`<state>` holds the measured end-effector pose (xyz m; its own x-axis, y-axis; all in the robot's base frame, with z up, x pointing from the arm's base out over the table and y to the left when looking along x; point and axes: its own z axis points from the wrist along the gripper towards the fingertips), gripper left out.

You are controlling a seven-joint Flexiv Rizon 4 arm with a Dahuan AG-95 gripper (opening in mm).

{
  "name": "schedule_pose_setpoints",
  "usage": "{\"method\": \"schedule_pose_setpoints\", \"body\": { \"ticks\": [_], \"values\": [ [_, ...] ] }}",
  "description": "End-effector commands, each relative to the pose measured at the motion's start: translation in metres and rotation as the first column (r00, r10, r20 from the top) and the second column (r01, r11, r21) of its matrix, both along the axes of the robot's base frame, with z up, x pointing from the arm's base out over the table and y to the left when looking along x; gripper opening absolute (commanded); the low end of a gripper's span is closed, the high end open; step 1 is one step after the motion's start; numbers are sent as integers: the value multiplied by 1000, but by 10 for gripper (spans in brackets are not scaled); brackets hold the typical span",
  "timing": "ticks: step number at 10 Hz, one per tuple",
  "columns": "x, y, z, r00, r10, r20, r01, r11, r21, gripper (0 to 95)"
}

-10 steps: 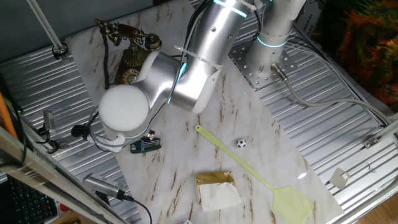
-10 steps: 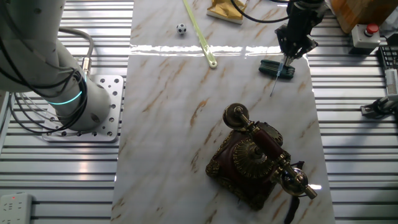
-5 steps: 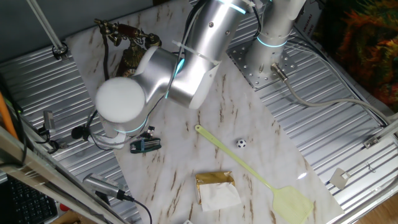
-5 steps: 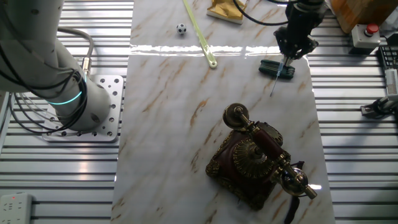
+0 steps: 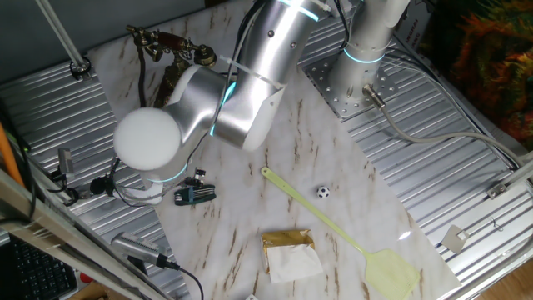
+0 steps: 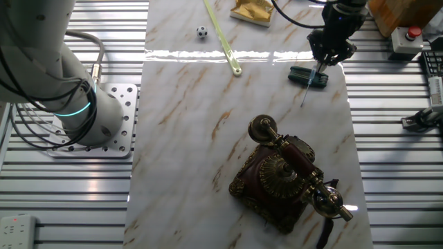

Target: Dial a number on an old rotary phone

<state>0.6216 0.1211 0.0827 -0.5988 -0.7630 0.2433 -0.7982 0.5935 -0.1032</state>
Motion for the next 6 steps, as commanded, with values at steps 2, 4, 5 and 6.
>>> {"method": "schedule_pose_setpoints", "body": {
  "ticks": [2, 4, 5, 6],
  "values": [
    [1, 7, -2, 1000, -16, 8, 16, 1000, 2, 0],
    [1, 7, -2, 1000, -16, 7, 16, 1000, -1, 0],
    [1, 8, -3, 1000, -16, 7, 16, 1000, -2, 0],
    [1, 10, -4, 1000, -17, 8, 17, 1000, -1, 0]
  ]
}}
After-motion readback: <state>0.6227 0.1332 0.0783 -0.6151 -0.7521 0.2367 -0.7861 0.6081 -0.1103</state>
